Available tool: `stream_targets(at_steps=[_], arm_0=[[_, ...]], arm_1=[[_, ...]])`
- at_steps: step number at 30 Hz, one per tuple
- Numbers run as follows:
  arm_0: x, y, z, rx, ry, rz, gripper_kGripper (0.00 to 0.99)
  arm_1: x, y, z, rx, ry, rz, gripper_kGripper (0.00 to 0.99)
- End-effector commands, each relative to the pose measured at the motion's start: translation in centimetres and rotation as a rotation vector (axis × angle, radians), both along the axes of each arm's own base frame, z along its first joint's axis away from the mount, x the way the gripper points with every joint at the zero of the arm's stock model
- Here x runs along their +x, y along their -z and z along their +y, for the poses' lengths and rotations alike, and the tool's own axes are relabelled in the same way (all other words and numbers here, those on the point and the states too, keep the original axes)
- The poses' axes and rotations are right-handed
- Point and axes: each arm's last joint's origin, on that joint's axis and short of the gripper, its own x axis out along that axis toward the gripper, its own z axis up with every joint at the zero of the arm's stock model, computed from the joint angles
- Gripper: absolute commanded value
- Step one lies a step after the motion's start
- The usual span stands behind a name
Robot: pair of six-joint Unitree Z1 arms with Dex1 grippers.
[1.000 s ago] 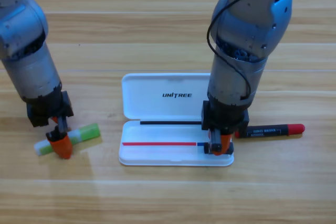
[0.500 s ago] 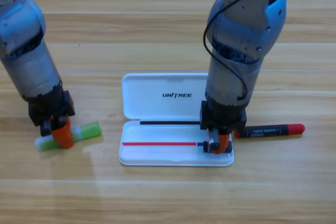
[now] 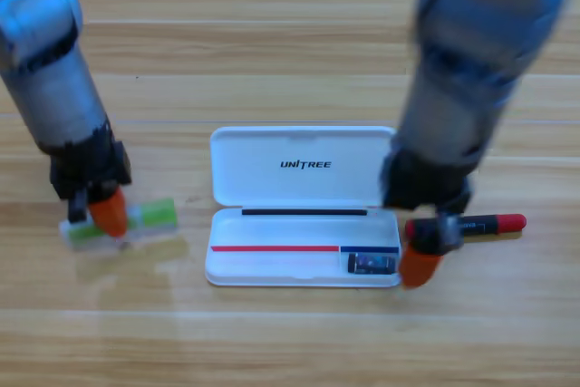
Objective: Clean up eraser and pencils
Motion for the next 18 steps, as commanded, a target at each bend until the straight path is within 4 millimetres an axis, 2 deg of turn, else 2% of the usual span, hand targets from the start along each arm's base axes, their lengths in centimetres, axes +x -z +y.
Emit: stream_targets(at_steps=[1,3,6,9,13,18], arm_0=[[-0.7,-6.5,0.3,-0.056,0.033,-0.092,0.0],[-0.8,-8.7,0.3,-0.076,0.035,-0.114,0.0],[-1.1,-11.2,0.1,-0.125,0.06,-0.136,0.0],[-1.7,-12.6,-1.1,-0.154,0.104,-0.145,0.0],[-2.6,-12.7,-2.9,-0.176,0.165,-0.132,0.0],[-3.8,-11.8,-5.4,-0.173,0.232,-0.094,0.0]], arm_1=[[-0.9,-4.5,-5.8,0.045,0.005,-0.08,0.946],[0.1,-3.5,-7.0,0.01,0.003,-0.069,0.946],[2.6,-0.8,-7.9,-0.037,0.004,-0.048,0.945],[4.7,1.6,-8.1,-0.053,0.003,-0.055,0.945],[6.5,3.8,-7.6,-0.064,-0.024,-0.05,0.94],[8.4,6.5,-6.6,-0.086,-0.047,-0.025,0.936]])
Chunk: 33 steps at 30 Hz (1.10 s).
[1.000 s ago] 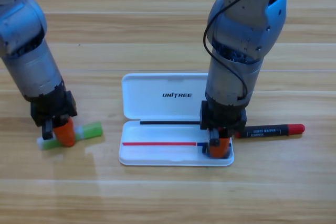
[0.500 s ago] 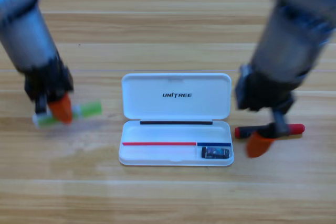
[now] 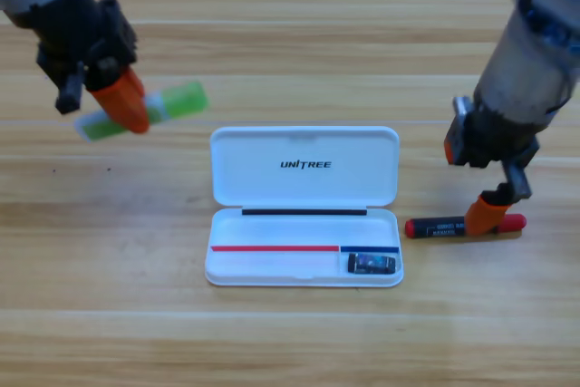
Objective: Clean up eraser and pencils
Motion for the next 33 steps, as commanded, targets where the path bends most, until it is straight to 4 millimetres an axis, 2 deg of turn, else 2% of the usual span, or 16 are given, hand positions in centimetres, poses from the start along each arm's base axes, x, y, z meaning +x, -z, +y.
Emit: stream_targets(at_steps=[1,5,12,15,18,22,28,31,33], arm_0=[[-1.9,1.7,-4.1,0.02,0.126,0.06,0.0],[-2.6,2.4,-6.0,0.028,0.162,0.079,0.0],[-3.2,4.0,-8.7,0.053,0.209,0.112,0.0],[-3.3,4.6,-9.7,0.066,0.227,0.114,0.0],[-3.1,5.3,-10.8,0.078,0.241,0.115,0.0],[-2.5,6.7,-12.1,0.1,0.254,0.125,0.0],[-1.3,9.2,-13.7,0.134,0.271,0.149,0.0],[-0.8,10.1,-14.2,0.146,0.27,0.154,0.0],[-0.5,10.7,-14.4,0.157,0.269,0.157,0.0]], arm_1=[[3.5,5.6,0.2,-0.078,0.016,0.067,0.925],[4.2,6.6,0.6,-0.082,0.009,0.076,0.913],[4.4,7.9,0.8,-0.102,-0.006,0.095,0.813],[4.4,8.5,0.7,-0.118,-0.016,0.108,0.719],[4.2,8.7,0.6,-0.131,-0.024,0.123,0.488],[3.9,8.9,0.4,-0.15,-0.046,0.142,0.012],[3.2,8.1,-0.2,-0.173,-0.05,0.173,0.0],[2.8,6.5,-0.6,-0.168,-0.033,0.143,0.0],[2.2,4.6,-1.1,-0.151,0.006,0.107,0.0]])
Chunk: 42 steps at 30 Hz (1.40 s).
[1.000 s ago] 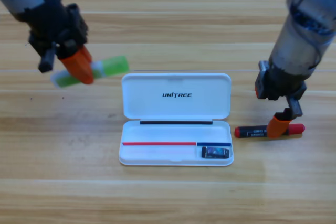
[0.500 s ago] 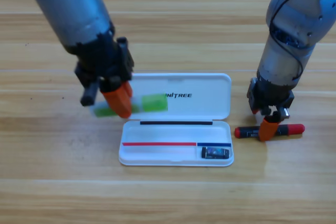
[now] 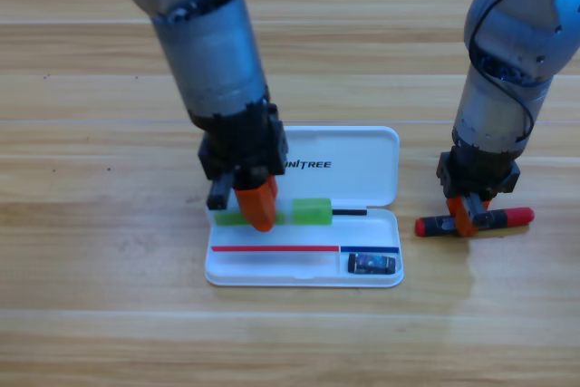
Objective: Clean up eraser and pencils
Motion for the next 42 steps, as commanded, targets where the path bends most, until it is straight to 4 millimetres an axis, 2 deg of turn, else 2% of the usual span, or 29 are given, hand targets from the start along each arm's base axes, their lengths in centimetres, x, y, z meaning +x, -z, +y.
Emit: stream_targets(at_steps=[1,5,10,13,21,42], arm_0=[[0.7,3.7,-1.8,0.072,0.023,0.039,0.0],[1.0,4.5,-2.1,0.085,0.023,0.045,0.0],[1.2,5.3,-2.3,0.096,0.024,0.051,0.0],[1.3,5.5,-2.4,0.099,0.024,0.054,0.0],[1.3,6.6,-2.4,0.12,0.023,0.079,0.0],[1.1,7.3,-1.8,0.133,0.018,0.104,0.0]], arm_1=[[-1.2,-2.1,-2.1,-0.028,0.09,-0.021,0.0],[-3.8,-6.3,-2.6,0.02,0.109,-0.07,0.0],[-5.9,-8.6,-3.0,0.051,0.094,-0.091,0.0],[-6.7,-9.0,-3.0,0.056,0.084,-0.095,0.0],[-7.0,-9.4,-2.6,0.067,0.091,-0.102,0.0],[-7.4,-9.8,-1.6,0.084,0.085,-0.112,0.0]])
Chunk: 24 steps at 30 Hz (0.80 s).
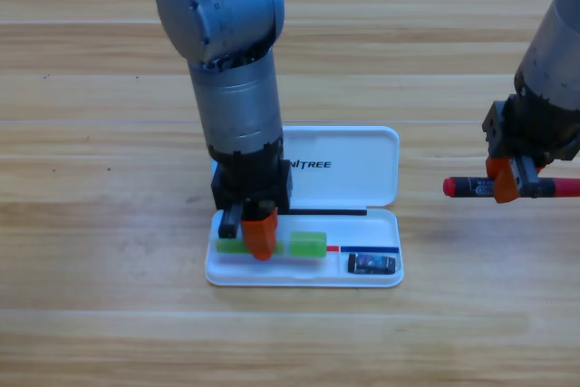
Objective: Clean up eraser and pencils
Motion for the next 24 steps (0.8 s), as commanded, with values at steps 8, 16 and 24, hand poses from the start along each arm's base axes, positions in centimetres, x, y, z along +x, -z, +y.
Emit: stream_targets(at_steps=[8,16,24], arm_0=[[-0.1,3.1,-0.6,0.041,0.006,0.07,0.153],[-0.1,3.3,-0.6,0.044,-0.011,0.08,0.99],[-0.1,2.7,-0.5,0.036,-0.02,0.073,0.99]], arm_1=[[-1.1,-0.1,0.7,-0.007,-0.027,0.005,0.0],[-0.9,0.0,0.9,-0.006,-0.027,0.004,0.0],[-1.4,0.0,2.5,0.002,-0.055,0.002,0.0]])
